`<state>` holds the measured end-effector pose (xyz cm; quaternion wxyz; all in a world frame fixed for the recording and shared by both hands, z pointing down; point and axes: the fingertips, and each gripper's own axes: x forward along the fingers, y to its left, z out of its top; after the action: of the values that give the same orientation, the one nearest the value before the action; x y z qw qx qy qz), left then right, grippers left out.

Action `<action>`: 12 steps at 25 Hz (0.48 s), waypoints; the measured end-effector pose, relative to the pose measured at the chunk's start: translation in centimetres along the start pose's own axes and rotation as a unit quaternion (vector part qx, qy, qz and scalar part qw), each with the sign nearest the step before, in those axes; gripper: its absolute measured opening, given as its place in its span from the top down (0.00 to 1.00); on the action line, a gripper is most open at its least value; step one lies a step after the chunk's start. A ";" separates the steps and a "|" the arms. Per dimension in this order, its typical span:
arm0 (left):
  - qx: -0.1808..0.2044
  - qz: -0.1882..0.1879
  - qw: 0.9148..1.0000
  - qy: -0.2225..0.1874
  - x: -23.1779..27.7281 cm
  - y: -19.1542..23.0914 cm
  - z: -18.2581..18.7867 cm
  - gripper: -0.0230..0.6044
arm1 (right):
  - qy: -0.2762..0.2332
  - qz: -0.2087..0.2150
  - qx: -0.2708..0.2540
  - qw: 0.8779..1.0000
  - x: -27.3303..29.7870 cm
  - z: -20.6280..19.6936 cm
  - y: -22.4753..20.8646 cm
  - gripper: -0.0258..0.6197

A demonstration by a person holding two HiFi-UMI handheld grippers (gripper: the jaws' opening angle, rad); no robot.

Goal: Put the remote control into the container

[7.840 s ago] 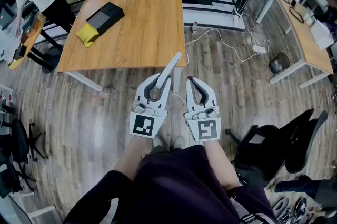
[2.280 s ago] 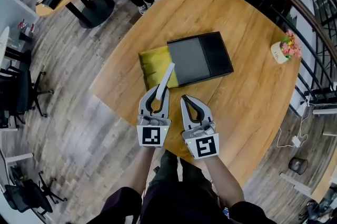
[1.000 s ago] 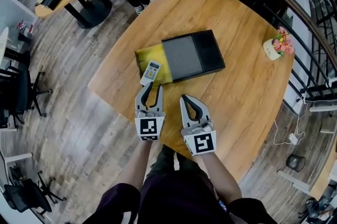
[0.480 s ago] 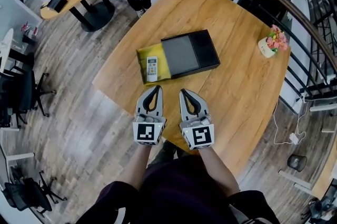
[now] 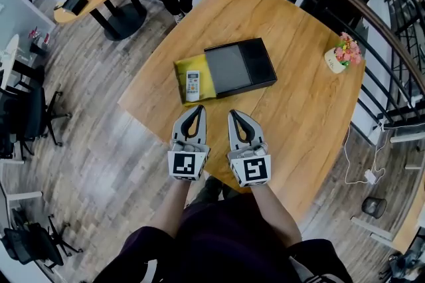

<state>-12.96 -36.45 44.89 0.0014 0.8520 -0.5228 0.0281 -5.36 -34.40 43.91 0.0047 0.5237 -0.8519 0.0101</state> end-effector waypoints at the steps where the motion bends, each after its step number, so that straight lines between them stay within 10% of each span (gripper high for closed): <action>1: 0.000 0.000 1.000 0.000 -0.1 -0.1 0.0 0.94 | 0.000 0.000 0.000 1.000 -0.1 0.0 0.0 0.93; 12: -0.014 0.001 1.000 -0.016 -0.7 -0.7 0.9 0.94 | -0.004 -0.007 0.000 1.000 -0.5 0.1 0.0 0.93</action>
<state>-12.58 -35.49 44.02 0.0051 0.8515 -0.5243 0.0070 -5.07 -33.94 43.82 0.0014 0.5296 -0.8482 0.0076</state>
